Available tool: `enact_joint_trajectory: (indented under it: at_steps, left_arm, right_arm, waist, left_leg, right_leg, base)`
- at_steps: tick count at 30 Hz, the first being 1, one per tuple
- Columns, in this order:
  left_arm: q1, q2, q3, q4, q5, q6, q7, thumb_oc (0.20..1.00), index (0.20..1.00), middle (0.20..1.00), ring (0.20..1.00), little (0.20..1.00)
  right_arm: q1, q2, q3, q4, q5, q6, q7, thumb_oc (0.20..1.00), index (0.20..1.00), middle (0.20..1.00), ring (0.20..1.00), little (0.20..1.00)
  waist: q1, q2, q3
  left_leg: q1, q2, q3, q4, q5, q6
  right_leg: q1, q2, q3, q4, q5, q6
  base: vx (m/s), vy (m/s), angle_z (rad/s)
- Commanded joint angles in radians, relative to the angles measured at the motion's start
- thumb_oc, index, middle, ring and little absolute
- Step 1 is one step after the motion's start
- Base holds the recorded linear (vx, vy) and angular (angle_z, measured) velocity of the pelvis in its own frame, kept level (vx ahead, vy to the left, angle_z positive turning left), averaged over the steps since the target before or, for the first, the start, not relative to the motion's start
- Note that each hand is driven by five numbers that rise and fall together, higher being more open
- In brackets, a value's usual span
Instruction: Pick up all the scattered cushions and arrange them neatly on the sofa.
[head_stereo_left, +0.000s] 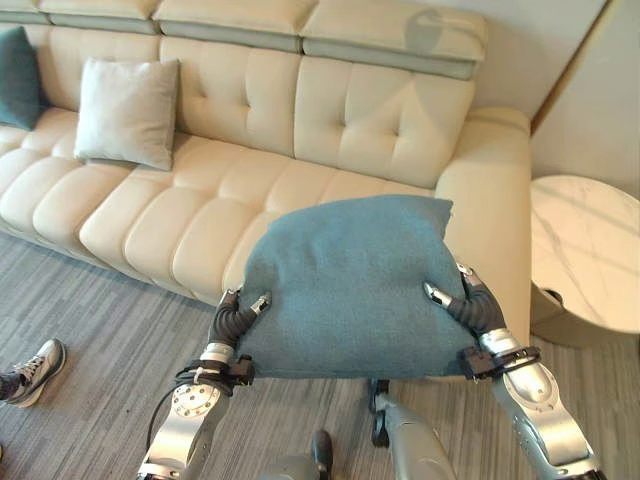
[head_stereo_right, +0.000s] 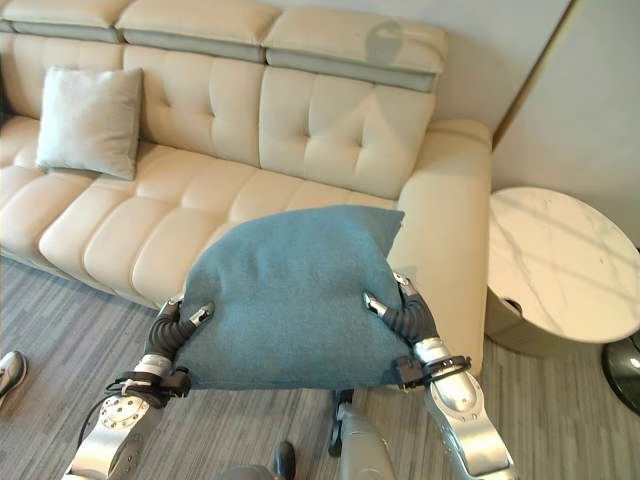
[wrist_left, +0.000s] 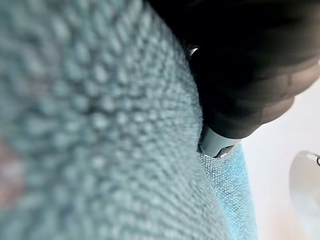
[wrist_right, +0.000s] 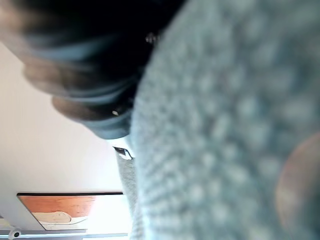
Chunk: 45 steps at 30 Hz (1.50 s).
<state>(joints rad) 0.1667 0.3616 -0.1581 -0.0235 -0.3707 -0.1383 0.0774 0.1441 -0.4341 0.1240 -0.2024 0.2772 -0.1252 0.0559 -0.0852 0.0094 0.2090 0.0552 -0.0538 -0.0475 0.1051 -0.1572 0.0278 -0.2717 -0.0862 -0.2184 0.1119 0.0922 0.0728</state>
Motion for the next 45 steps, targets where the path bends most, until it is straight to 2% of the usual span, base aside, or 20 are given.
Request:
enact_joint_trajectory:
  at_steps: [1,3,4,7,9,10,12,13,15,18,23,29,33,37,38,39,40,42,43,45]
  left_arm:
    - [-0.083,0.001,-0.018,-0.148,0.007,-0.106,-0.080,0.200,0.200,0.200,0.200,0.200]
    - [-0.085,0.001,-0.016,-0.143,0.012,-0.105,-0.078,0.200,0.200,0.200,0.200,0.200]
    - [-0.086,-0.001,-0.016,-0.139,0.010,-0.103,-0.080,0.200,0.200,0.200,0.200,0.200]
    - [-0.096,0.000,-0.018,-0.129,0.015,-0.094,-0.078,0.200,0.200,0.200,0.200,0.200]
    - [-0.098,0.004,-0.015,-0.134,0.023,-0.092,-0.078,0.200,0.200,0.200,0.200,0.200]
    - [-0.098,0.005,-0.013,-0.138,0.026,-0.093,-0.074,0.200,0.200,0.200,0.200,0.200]
    - [-0.097,0.008,-0.004,-0.145,0.032,-0.093,-0.067,0.200,0.200,0.200,0.200,0.200]
    - [-0.096,0.008,0.001,-0.144,0.038,-0.094,-0.058,0.200,0.200,0.200,0.200,0.200]
    - [-0.096,0.009,0.004,-0.150,0.038,-0.095,-0.052,0.200,0.200,0.200,0.200,0.200]
    - [-0.093,0.007,0.002,-0.150,0.034,-0.095,-0.055,0.200,0.200,0.200,0.200,0.200]
    - [-0.096,0.031,0.012,-0.147,0.033,-0.094,-0.057,0.200,0.200,0.200,0.200,0.200]
    - [-0.124,0.067,0.050,-0.123,0.060,-0.111,-0.009,0.200,0.200,0.200,0.200,0.200]
    - [-0.216,0.097,0.061,-0.089,0.081,-0.150,0.079,0.200,0.200,0.200,0.200,0.200]
    - [-0.396,0.116,0.028,0.002,0.143,-0.190,0.182,0.200,0.200,0.200,0.200,0.200]
    - [-0.403,0.116,0.027,0.006,0.145,-0.191,0.184,0.200,0.200,0.200,0.200,0.200]
    - [-0.523,0.154,0.002,0.072,0.187,-0.200,0.250,0.200,0.200,0.200,0.200,0.200]
    - [-0.527,0.154,0.002,0.074,0.187,-0.201,0.251,0.200,0.200,0.200,0.200,0.200]
    - [-0.800,0.234,-0.060,0.233,0.216,-0.214,0.368,0.200,0.200,0.200,0.200,0.200]
    - [-0.808,0.234,-0.062,0.238,0.216,-0.216,0.369,0.200,0.200,0.200,0.200,0.200]
    - [-0.952,0.279,-0.087,0.301,0.227,-0.216,0.423,0.200,0.200,0.200,0.200,0.200]
  right_arm:
    - [-0.106,0.002,0.004,-0.142,0.032,-0.129,0.037,0.200,0.200,0.200,0.200,0.200]
    - [-0.109,-0.010,-0.002,-0.136,0.033,-0.130,0.024,0.200,0.200,0.200,0.200,0.200]
    - [-0.103,-0.015,-0.009,-0.132,0.035,-0.126,0.023,0.200,0.200,0.200,0.200,0.200]
    - [-0.101,-0.023,-0.024,-0.126,0.025,-0.121,0.011,0.200,0.200,0.200,0.200,0.200]
    - [-0.103,-0.018,-0.030,-0.126,0.026,-0.122,0.006,0.200,0.200,0.200,0.200,0.200]
    - [-0.104,-0.018,-0.033,-0.125,0.023,-0.123,0.002,0.200,0.200,0.200,0.200,0.200]
    - [-0.110,-0.016,-0.035,-0.118,0.015,-0.123,-0.009,0.200,0.200,0.200,0.200,0.200]
    - [-0.116,-0.017,-0.035,-0.110,0.005,-0.122,-0.017,0.200,0.200,0.200,0.200,0.200]
    - [-0.122,-0.023,-0.035,-0.101,-0.023,-0.119,-0.029,0.200,0.200,0.200,0.200,0.200]
    - [-0.120,-0.032,-0.032,-0.096,-0.065,-0.113,-0.026,0.200,0.200,0.200,0.200,0.200]
    - [-0.145,-0.018,-0.018,-0.067,-0.102,-0.089,-0.026,0.200,0.200,0.200,0.200,0.200]
    - [-0.257,0.035,0.045,-0.038,-0.119,-0.096,-0.047,0.200,0.200,0.200,0.200,0.200]
    - [-0.408,0.091,0.105,0.005,-0.135,-0.123,-0.114,0.200,0.200,0.200,0.200,0.200]
    - [-0.611,0.124,0.155,0.077,-0.197,-0.141,-0.220,0.200,0.200,0.200,0.200,0.200]
    - [-0.618,0.124,0.155,0.081,-0.198,-0.143,-0.222,0.200,0.200,0.200,0.200,0.200]
    - [-0.745,0.115,0.175,0.134,-0.241,-0.146,-0.289,0.200,0.200,0.200,0.200,0.200]
    - [-0.749,0.115,0.174,0.136,-0.241,-0.147,-0.290,0.200,0.200,0.200,0.200,0.200]
    - [-1.017,0.083,0.189,0.294,-0.300,-0.142,-0.427,0.200,0.200,0.200,0.200,0.200]
    - [-1.023,0.083,0.188,0.298,-0.300,-0.144,-0.428,0.200,0.200,0.200,0.200,0.200]
    - [-1.144,0.041,0.182,0.368,-0.319,-0.137,-0.490,0.200,0.200,0.200,0.200,0.200]
  waist:
    - [-0.030,-0.016,-0.041]
    - [-0.036,-0.010,-0.055]
    - [-0.036,-0.013,-0.060]
    - [-0.028,-0.039,-0.058]
    - [-0.018,-0.057,-0.047]
    - [-0.010,-0.058,-0.038]
    - [0.004,-0.063,-0.025]
    - [0.013,-0.060,-0.019]
    - [0.021,-0.056,-0.012]
    - [0.020,-0.034,-0.026]
    - [0.019,-0.021,-0.043]
    - [0.054,-0.024,-0.033]
    - [0.084,-0.026,0.010]
    - [0.103,-0.016,0.042]
    - [0.103,-0.016,0.043]
    - [0.114,-0.002,0.057]
    - [0.114,-0.003,0.056]
    - [0.138,0.018,0.057]
    - [0.139,0.016,0.058]
    - [0.150,0.030,0.055]
  left_leg:
    - [0.023,0.019,0.102,0.269,0.066,-0.128]
    - [0.013,0.048,0.128,0.323,0.113,-0.133]
    - [-0.007,0.062,0.148,0.339,0.112,-0.126]
    - [-0.071,0.098,0.193,0.270,0.032,-0.077]
    - [-0.125,0.097,0.179,0.197,0.000,-0.071]
    - [-0.149,0.102,0.158,0.160,0.006,-0.076]
    - [-0.202,0.098,0.110,0.111,0.061,-0.090]
    - [-0.227,0.102,0.078,0.087,0.099,-0.102]
    - [-0.238,0.119,0.047,0.049,0.140,-0.115]
    - [-0.177,0.140,0.066,-0.036,0.146,-0.118]
    - [-0.108,0.117,0.134,-0.079,0.134,-0.094]
    - [-0.120,0.083,0.197,-0.080,0.104,-0.056]
    - [-0.190,0.077,0.244,-0.078,0.109,-0.049]
    - [-0.286,0.068,0.248,-0.057,0.124,-0.055]
    - [-0.290,0.068,0.247,-0.054,0.124,-0.055]
    - [-0.321,0.066,0.243,-0.051,0.130,-0.063]
    - [-0.326,0.065,0.244,-0.051,0.135,-0.063]
    - [-0.378,0.062,0.228,-0.086,0.173,-0.077]
    - [-0.383,0.061,0.228,-0.088,0.179,-0.076]
    - [-0.402,0.060,0.211,-0.120,0.202,-0.087]
  right_leg:
    - [0.063,0.033,-0.008,-0.062,-0.032,0.008]
    - [0.094,0.059,0.008,-0.071,-0.064,-0.015]
    - [0.111,0.061,0.019,-0.079,-0.077,-0.020]
    - [0.153,0.039,0.050,-0.090,-0.101,-0.010]
    - [0.175,0.026,0.078,-0.088,-0.114,-0.002]
    - [0.187,0.028,0.096,-0.084,-0.124,-0.004]
    - [0.203,0.030,0.127,-0.082,-0.133,-0.008]
    - [0.212,0.035,0.144,-0.081,-0.137,-0.010]
    - [0.225,0.037,0.172,-0.071,-0.146,-0.011]
    - [0.241,0.038,0.196,-0.071,-0.155,-0.003]
    - [0.260,-0.003,0.245,-0.104,-0.124,0.030]
    - [0.197,-0.038,0.291,-0.095,-0.093,0.073]
    - [0.085,-0.050,0.238,-0.058,-0.064,0.088]
    - [0.015,-0.072,0.207,-0.069,-0.028,0.086]
    - [0.012,-0.072,0.207,-0.069,-0.028,0.086]
    - [-0.010,-0.082,0.190,-0.083,-0.019,0.086]
    - [-0.014,-0.082,0.190,-0.084,-0.015,0.086]
    - [-0.056,-0.085,0.169,-0.115,0.004,0.091]
    - [-0.062,-0.085,0.169,-0.117,0.009,0.090]
    - [-0.082,-0.084,0.163,-0.124,0.007,0.095]
  base:
    - [0.27,-0.049,0.56]
    - [0.27,-0.057,0.19]
    - [0.27,-0.058,-0.31]
    - [0.24,-0.012,-0.29]
    - [0.20,0.043,-0.41]
    - [0.16,0.054,-0.43]
    - [0.15,0.074,-0.41]
    - [0.16,0.110,-0.43]
    - [0.17,0.153,-0.51]
    - [0.17,0.176,-0.66]
    - [0.14,0.233,-0.52]
    - [-0.01,0.153,-0.37]
    - [-0.17,0.071,-0.33]
    - [-0.11,0.002,-0.30]
    - [-0.04,0.005,0.00]
    - [-0.03,0.000,0.06]
    - [-0.03,-0.006,0.07]
    - [-0.02,-0.022,0.22]
    - [-0.01,-0.020,0.23]
    - [0.03,-0.019,0.10]
